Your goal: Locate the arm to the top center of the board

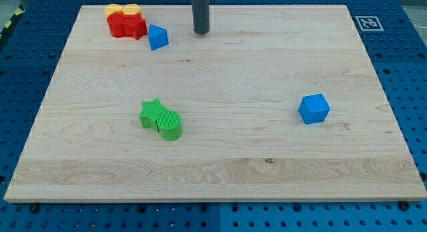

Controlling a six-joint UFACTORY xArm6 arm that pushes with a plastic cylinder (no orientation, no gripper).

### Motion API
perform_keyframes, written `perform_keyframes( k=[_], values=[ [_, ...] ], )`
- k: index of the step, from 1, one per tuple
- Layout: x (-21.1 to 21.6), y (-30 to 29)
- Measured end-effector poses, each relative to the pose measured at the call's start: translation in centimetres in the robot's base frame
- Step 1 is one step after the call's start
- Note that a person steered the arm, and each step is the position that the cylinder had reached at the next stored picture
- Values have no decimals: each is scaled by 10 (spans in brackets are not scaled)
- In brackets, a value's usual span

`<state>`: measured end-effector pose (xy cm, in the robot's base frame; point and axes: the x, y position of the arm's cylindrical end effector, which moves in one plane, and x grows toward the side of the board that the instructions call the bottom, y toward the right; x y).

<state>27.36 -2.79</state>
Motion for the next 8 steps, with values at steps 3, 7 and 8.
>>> perform_keyframes(
  k=[3, 7, 8],
  values=[
    [0, 9],
    [-1, 11],
    [-1, 11]
  ],
)
